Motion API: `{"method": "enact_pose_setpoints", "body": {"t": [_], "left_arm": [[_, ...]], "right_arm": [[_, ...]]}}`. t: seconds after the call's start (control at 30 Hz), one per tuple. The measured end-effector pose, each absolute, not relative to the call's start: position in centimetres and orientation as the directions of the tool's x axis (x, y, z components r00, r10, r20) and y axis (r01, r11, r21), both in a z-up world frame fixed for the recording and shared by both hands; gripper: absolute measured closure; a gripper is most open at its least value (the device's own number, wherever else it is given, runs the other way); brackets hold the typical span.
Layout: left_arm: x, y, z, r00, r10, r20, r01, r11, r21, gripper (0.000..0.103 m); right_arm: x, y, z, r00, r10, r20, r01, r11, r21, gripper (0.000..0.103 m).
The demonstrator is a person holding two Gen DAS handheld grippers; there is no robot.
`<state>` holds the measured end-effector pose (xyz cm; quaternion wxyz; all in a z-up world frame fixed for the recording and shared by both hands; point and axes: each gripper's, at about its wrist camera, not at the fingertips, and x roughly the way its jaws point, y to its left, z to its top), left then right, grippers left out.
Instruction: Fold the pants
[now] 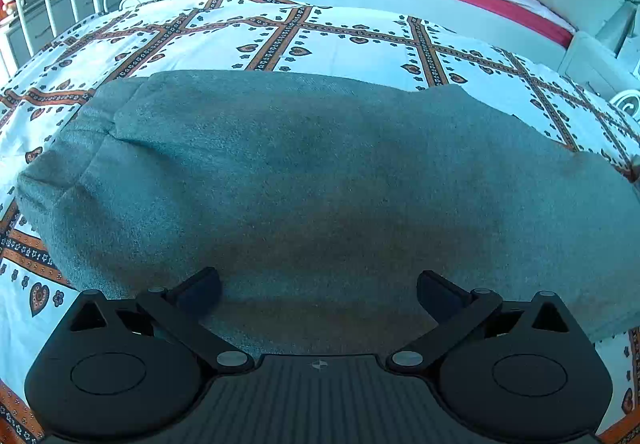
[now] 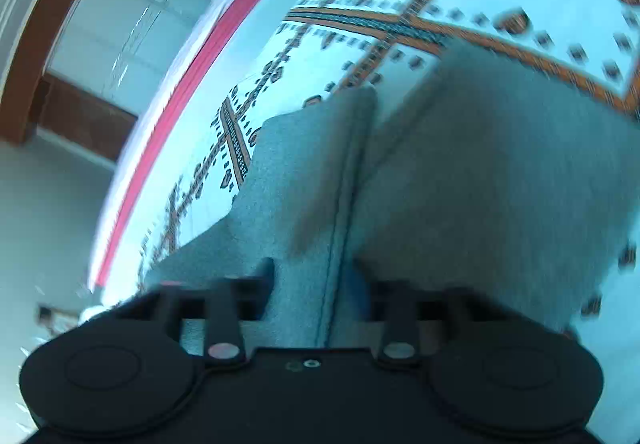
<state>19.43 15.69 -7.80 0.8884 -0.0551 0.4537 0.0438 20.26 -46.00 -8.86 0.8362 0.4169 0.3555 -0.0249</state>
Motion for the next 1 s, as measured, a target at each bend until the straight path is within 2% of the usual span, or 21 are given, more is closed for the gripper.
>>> {"method": "enact_pose_setpoints", "body": {"t": [0.17,0.23,0.33,0.37,0.4,0.43,0.47,0.53,0.73,0.83,0.87,0.9,0.93,1.0], "left_arm": [[19.2,15.7,-7.7,0.585,0.024,-0.81,-0.108,0.993,-0.049,0.0],[19.1,15.8,-7.7,0.586,0.018,-0.81,-0.098,0.994,-0.049,0.0],[19.0,15.8,-7.6,0.586,0.012,-0.81,-0.091,0.994,-0.052,0.0],[19.1,15.7,-7.6,0.584,0.015,-0.811,-0.091,0.995,-0.048,0.0],[19.1,15.6,-7.6,0.582,0.019,-0.813,-0.091,0.995,-0.042,0.0],[19.1,15.5,-7.6,0.58,0.024,-0.814,-0.092,0.995,-0.036,0.0],[19.1,15.4,-7.6,0.579,0.03,-0.815,-0.094,0.995,-0.031,0.0],[19.2,15.2,-7.6,0.578,0.031,-0.815,-0.1,0.994,-0.033,0.0],[19.3,15.2,-7.7,0.579,0.035,-0.815,-0.112,0.993,-0.037,0.0],[19.2,15.1,-7.9,0.578,0.043,-0.815,-0.106,0.994,-0.023,0.0],[19.2,15.0,-7.9,0.578,0.045,-0.815,-0.104,0.994,-0.019,0.0],[19.2,15.0,-7.9,0.579,0.046,-0.814,-0.102,0.995,-0.016,0.0],[19.1,15.0,-7.9,0.579,0.046,-0.814,-0.1,0.995,-0.015,0.0],[19.0,15.1,-7.8,0.58,0.043,-0.814,-0.096,0.995,-0.015,0.0]], "right_arm": [[18.0,-45.4,-4.3,0.828,0.215,-0.518,0.224,0.719,0.657,0.103],[16.0,-45.5,-2.7,0.838,0.181,-0.515,0.215,0.758,0.616,0.103],[14.1,-46.5,-4.4,0.763,0.143,-0.631,0.321,0.763,0.561,0.101],[14.3,-46.8,-6.1,0.699,0.161,-0.697,0.377,0.745,0.55,0.097],[14.4,-47.7,-8.0,0.65,0.209,-0.73,0.429,0.693,0.58,0.099],[14.1,-48.8,-9.0,0.682,0.257,-0.685,0.427,0.621,0.658,0.1],[13.7,-49.8,-9.0,0.717,0.266,-0.645,0.42,0.574,0.703,0.091],[12.8,-51.2,-8.3,0.761,0.196,-0.618,0.424,0.571,0.703,0.082],[13.8,-53.6,-9.0,0.789,0.172,-0.59,0.443,0.508,0.739,0.078],[15.2,-53.7,-9.3,0.792,0.174,-0.585,0.431,0.521,0.737,0.078],[15.3,-53.5,-9.1,0.794,0.169,-0.584,0.426,0.53,0.733,0.086],[16.0,-53.2,-9.0,0.787,0.155,-0.597,0.425,0.565,0.707,0.103],[16.1,-52.8,-8.2,0.783,0.125,-0.609,0.422,0.611,0.67,0.103],[15.0,-52.6,-6.5,0.828,0.109,-0.55,0.363,0.642,0.675,0.103]]}}
